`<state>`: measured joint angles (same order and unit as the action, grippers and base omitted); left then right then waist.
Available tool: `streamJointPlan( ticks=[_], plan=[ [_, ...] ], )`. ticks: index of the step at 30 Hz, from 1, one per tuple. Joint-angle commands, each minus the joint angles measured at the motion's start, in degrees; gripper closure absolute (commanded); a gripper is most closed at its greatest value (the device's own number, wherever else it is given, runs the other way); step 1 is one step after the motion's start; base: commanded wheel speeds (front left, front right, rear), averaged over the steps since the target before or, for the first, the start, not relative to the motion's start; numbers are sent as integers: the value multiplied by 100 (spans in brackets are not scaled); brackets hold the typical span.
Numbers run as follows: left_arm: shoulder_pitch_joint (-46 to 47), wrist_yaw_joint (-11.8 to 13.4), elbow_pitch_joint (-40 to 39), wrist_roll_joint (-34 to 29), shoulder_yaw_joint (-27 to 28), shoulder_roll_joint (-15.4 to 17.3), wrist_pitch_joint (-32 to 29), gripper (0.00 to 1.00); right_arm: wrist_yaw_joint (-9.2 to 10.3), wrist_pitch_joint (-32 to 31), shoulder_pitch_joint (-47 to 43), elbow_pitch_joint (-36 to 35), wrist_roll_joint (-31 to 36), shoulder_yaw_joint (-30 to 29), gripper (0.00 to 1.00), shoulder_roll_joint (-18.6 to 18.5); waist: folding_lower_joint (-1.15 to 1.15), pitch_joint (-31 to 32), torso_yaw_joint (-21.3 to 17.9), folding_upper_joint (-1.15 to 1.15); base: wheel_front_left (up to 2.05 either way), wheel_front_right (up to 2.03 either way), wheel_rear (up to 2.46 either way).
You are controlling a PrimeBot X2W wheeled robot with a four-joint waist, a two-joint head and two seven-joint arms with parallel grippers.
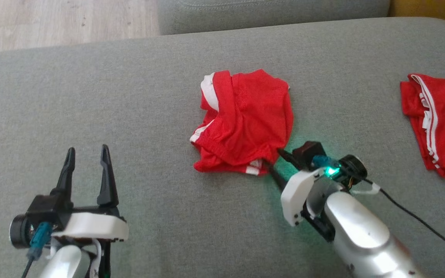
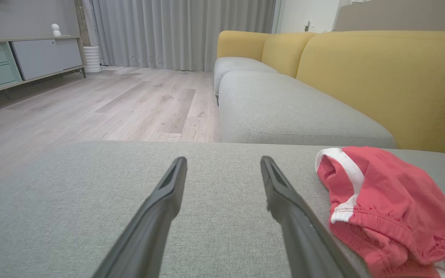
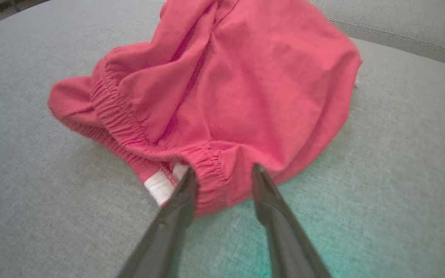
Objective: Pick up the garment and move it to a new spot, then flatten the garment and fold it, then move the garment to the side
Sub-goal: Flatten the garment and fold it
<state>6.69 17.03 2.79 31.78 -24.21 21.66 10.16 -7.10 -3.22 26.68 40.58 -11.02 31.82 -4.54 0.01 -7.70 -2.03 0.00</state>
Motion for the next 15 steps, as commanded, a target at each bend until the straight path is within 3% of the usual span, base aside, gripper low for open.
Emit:
streamJointPlan(
  ticks=[1,8,15],
  plan=[
    [340,-54,-104,-8,187,70,47,0,-39,113,250,-42,-18,-9,100,122,-1,9,6,0,0,0,0],
    [440,-167,184,36,143,-6,135,0,-39,412,858,-117,-276,-139,100,160,-1,113,-32,0,0,0,0],
    [339,-213,300,103,154,-43,229,0,-39,411,2013,-1681,-1413,626,100,165,-1,232,-204,0,0,0,0]
  ],
)
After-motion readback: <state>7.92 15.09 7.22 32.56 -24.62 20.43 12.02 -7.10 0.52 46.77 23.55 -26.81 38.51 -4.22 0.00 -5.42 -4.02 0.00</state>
